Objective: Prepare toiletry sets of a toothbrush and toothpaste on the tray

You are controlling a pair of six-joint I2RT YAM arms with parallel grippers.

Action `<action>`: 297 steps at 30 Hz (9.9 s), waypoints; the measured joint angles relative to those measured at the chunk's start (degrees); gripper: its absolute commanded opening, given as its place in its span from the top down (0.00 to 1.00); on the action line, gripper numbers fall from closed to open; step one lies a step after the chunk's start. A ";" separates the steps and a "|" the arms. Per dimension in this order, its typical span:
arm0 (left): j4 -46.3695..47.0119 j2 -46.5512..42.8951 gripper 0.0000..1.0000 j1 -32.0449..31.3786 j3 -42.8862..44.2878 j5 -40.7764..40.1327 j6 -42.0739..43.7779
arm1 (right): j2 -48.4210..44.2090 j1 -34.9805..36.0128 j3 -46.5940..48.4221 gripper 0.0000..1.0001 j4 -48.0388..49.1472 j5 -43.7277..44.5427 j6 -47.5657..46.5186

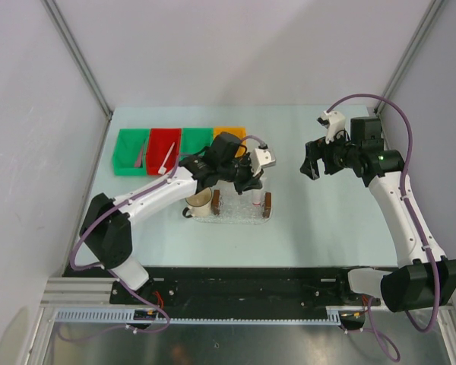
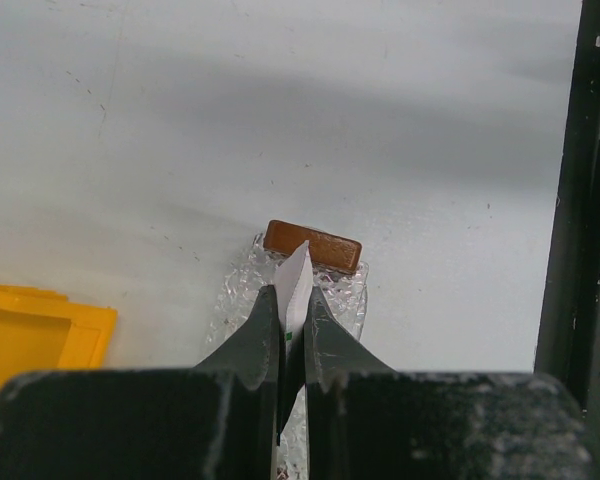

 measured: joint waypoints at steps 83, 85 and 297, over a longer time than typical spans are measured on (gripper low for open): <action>4.22 4.52 0.29 -0.11 -3.43 -1.51 4.07 | 0.00 -0.22 -0.11 0.09 -0.07 -1.51 -0.26; 4.22 4.02 0.28 -0.11 -3.65 -1.84 4.07 | 0.00 -0.22 -0.15 0.09 -0.07 -1.51 -0.26; -11.26 29.33 1.00 56.15 17.51 -17.66 -3.32 | 9.09 2.54 -2.99 0.09 6.05 -2.91 -2.38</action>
